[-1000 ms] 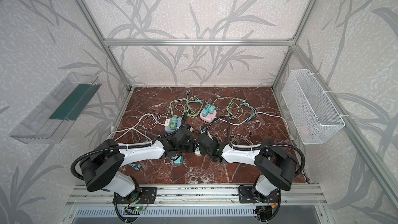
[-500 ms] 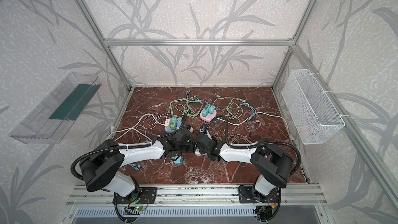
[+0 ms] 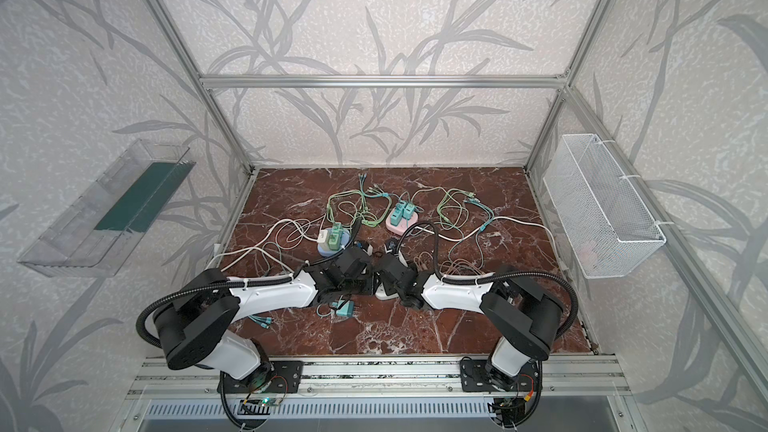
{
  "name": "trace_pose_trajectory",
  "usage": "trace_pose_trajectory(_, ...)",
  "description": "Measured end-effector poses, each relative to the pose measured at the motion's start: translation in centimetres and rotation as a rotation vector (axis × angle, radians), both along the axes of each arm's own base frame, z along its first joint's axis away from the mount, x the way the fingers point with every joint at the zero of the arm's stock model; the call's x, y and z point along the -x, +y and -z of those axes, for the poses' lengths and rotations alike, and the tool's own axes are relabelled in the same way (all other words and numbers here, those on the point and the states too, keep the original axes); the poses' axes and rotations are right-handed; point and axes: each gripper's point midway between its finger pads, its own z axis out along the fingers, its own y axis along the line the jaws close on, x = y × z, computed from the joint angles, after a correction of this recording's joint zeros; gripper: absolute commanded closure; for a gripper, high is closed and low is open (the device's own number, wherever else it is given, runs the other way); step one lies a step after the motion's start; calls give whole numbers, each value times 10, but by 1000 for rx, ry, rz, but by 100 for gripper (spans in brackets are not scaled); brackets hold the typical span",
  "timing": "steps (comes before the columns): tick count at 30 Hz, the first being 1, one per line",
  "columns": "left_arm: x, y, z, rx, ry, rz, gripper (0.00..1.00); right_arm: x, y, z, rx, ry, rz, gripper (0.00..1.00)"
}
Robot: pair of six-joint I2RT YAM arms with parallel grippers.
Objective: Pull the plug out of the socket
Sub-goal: 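Lower the right gripper onto the white charger while the left holds the strip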
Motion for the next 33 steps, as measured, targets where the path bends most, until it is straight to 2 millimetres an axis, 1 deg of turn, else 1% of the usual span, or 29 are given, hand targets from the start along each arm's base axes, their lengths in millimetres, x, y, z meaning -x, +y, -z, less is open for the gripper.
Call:
trace_pose_trajectory(7, 0, 0, 0, -1, 2, 1, 63, 1, 1, 0, -4, 12, -7, 60)
trace_pose_trajectory(16, -1, 0, 1, -18, 14, -2, 63, 2, 2, 0, -10, 27, 1, 63)
trace_pose_trajectory(18, -1, 0, 1, -22, 13, -5, 63, 2, 2, 0, -13, 28, 2, 66)
trace_pose_trajectory(33, -3, -1, 1, -23, 19, -9, 62, 5, -3, -4, -12, 32, 7, 69)
